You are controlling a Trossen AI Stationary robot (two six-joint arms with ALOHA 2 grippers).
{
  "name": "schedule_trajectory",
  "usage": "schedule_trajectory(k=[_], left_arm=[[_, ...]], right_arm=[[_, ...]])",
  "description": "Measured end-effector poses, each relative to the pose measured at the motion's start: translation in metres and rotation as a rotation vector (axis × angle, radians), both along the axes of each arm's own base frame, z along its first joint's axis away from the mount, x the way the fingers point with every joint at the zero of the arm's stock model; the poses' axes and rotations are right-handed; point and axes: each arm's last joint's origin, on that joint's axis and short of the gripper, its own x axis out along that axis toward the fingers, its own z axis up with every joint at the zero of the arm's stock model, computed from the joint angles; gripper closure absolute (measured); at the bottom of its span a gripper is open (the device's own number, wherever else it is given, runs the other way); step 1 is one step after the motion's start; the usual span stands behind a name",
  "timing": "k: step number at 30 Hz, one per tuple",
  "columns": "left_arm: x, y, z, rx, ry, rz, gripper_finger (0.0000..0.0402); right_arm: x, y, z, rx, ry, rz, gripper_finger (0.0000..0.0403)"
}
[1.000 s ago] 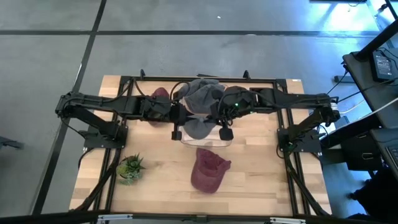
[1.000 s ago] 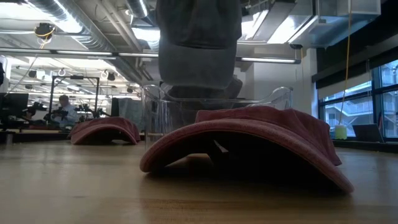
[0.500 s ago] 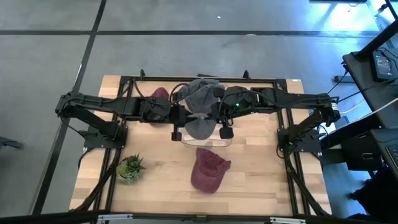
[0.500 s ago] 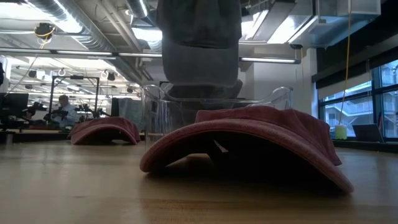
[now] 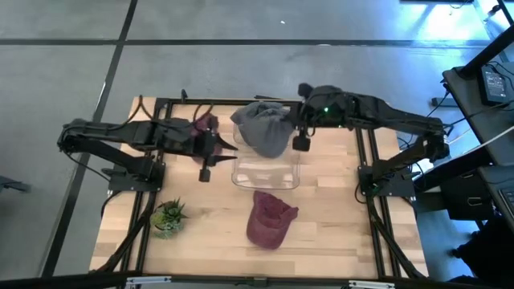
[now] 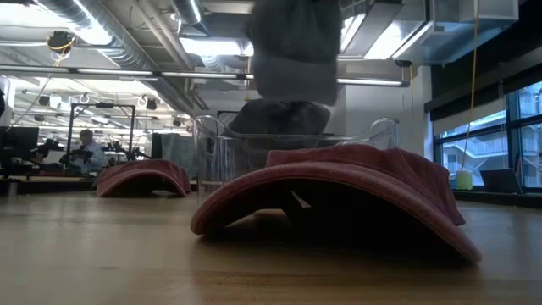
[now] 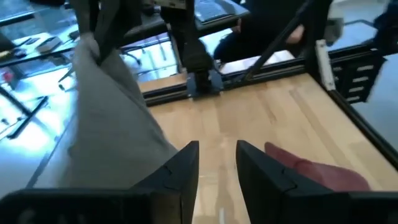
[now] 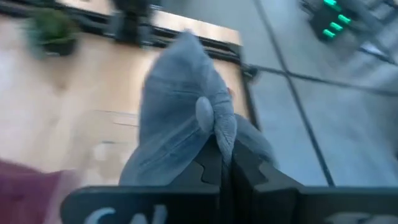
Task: Pick & Place hat
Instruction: Put the gray cap into the top transparent bin
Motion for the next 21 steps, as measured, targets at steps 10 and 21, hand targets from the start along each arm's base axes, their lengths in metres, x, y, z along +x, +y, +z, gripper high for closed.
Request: schedule_trajectory(k=[10,21], left_arm=[[-0.01,0.005,-0.028,0.022,0.023,0.139,0.03],[-0.01,0.006,-0.034,0.033,0.037,0.164,0.0302]], right_arm=[[-0.003,-0.027,-0.02,-0.032,0.076,-0.132,0.0397],[-0.002,-0.034,-0.036,-0.143,0.168,-0.066,0.0397]])
